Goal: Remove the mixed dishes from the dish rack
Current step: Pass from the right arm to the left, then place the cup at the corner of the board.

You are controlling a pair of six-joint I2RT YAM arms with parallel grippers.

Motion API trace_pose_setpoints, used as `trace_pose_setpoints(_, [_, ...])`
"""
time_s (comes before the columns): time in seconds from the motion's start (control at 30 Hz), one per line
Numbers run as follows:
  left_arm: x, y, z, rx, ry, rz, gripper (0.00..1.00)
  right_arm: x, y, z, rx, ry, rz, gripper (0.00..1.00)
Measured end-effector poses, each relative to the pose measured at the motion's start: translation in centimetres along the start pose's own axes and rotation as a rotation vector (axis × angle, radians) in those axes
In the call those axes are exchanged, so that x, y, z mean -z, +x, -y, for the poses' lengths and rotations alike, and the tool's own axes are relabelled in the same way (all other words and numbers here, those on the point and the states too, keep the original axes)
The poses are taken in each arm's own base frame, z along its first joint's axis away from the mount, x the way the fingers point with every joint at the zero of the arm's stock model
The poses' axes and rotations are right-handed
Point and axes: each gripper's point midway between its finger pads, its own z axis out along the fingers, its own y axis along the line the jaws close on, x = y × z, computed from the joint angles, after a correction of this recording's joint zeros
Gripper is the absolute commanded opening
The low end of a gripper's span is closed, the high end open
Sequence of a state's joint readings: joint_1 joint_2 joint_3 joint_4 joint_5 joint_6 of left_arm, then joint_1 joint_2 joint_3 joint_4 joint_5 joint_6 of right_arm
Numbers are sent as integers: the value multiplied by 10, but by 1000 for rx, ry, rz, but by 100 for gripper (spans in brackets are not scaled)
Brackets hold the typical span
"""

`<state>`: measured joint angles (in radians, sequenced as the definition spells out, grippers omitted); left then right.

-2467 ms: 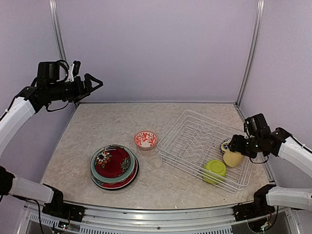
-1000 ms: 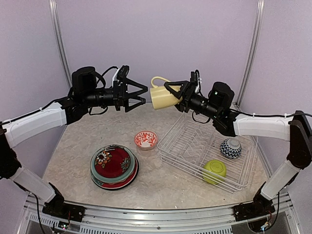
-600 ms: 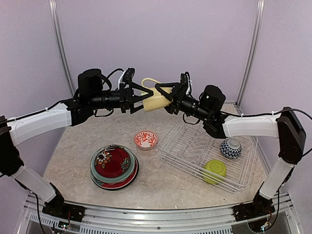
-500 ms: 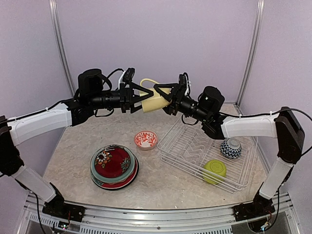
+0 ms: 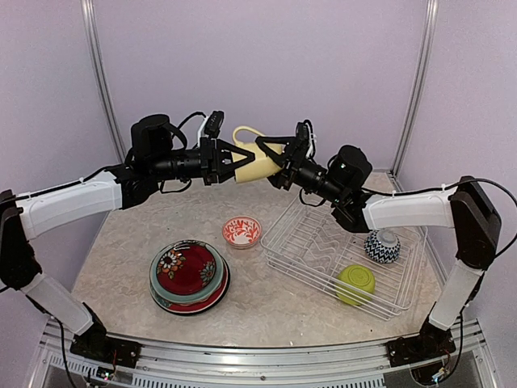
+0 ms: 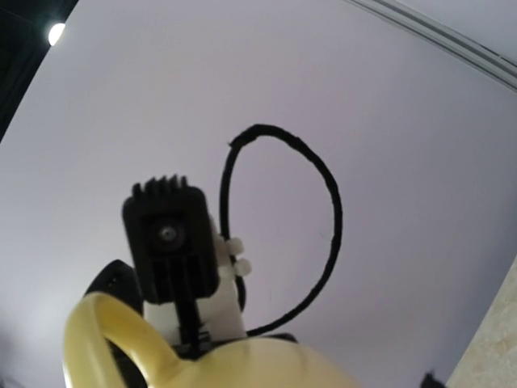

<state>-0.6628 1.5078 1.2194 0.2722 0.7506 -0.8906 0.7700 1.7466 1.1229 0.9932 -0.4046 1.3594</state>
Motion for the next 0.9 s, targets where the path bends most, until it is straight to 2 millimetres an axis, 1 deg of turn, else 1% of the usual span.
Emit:
trace_pose_setpoints(0.03, [0,0,0,-5,2,-3,16,0,0,0,1,1,0,0])
trace_pose_setpoints(0.07, [0,0,0,-5,0,-1,11,0,0,0,0,1,0,4])
trace_pose_setpoints(0.1, [0,-1,1,-11,2,-2,3,0,0,1,-1,4,0,9])
trace_pose_setpoints(0.13, [-1,-2,2,-19,3,-3,0,0,0,2,-1,4,0,15])
trace_pose_setpoints(0.17, [-1,-2,4,-29,4,-2,0,0,0,2,-11,4,0,22])
trace_pose_setpoints(0.23, [-1,-5,8,-52,16,0,0,0,0,-1,-24,-6,0,44])
trace_pose_setpoints(0.27, [-1,-5,9,-57,15,0,0,0,0,-2,-22,-10,-1,57])
trace_pose_setpoints(0.33, [0,-4,8,-62,10,-1,0,0,1,-1,-23,-7,-7,78])
trace_pose_setpoints(0.37, [0,-4,8,-64,6,-3,0,0,2,0,-22,-4,-12,92])
trace_pose_setpoints(0.4, [1,-3,8,-63,2,-6,0,0,3,1,-20,-1,-19,98])
trace_pose_setpoints(0.47, [3,-1,6,-56,-11,-10,0,1,5,2,-3,7,-32,100])
trace_pose_setpoints(0.5, [5,0,3,-42,-27,-14,0,2,4,3,12,12,-39,100])
trace_pose_setpoints(0.57, [11,2,-3,-30,-42,-18,0,4,6,7,24,31,-68,100])
trace_pose_setpoints(0.67, [23,4,-10,-17,-74,-12,0,10,1,13,40,53,-92,100])
trace_pose_setpoints(0.73, [36,0,-16,-3,-113,5,0,14,-5,13,62,59,-100,100])
trace_pose_setpoints(0.8, [49,-8,-22,7,-157,33,0,18,-8,11,89,62,-114,100])
trace_pose_setpoints(0.9, [78,-22,-37,23,-264,90,0,23,-6,13,133,99,-145,100])
